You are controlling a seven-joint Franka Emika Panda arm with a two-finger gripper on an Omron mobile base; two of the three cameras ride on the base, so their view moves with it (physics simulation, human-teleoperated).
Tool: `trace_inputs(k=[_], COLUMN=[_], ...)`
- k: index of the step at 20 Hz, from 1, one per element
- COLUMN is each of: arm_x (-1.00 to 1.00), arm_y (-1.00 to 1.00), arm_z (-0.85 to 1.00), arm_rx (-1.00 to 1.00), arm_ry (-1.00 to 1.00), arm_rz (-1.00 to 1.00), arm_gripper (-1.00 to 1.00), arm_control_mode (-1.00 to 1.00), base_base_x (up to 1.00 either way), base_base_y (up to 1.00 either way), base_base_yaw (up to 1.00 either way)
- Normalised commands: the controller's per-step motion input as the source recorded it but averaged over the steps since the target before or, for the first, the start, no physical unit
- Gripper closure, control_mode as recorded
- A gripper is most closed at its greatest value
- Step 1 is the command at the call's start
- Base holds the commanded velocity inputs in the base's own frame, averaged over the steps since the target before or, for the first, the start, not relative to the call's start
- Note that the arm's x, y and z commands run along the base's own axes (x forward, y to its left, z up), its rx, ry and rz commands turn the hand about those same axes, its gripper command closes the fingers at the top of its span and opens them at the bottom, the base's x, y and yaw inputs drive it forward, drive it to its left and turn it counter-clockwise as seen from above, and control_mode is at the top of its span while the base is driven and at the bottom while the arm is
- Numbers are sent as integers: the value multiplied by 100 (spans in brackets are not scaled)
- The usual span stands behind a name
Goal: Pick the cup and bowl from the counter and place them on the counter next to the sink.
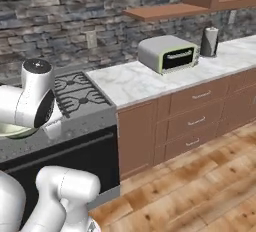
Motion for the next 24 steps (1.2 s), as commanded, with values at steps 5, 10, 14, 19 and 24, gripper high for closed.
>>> trace_inputs(k=[5,10,14,19,24], arm_x=[0,0,0,0,0], arm_y=[0,0,0,0,0], arm_z=[0,0,0,0,0], arm_rx=[0,0,0,0,0], arm_ry=[0,0,0,0,0], arm_rz=[0,0,0,0,0], arm_gripper=[100,100,100,100,100], arm_control_mode=[100,100,100,100,100], base_base_x=[0,0,0,0,0], base_base_y=[-4,0,0,0,0], base_base_yaw=[-97,-100,-100,-100,-100])
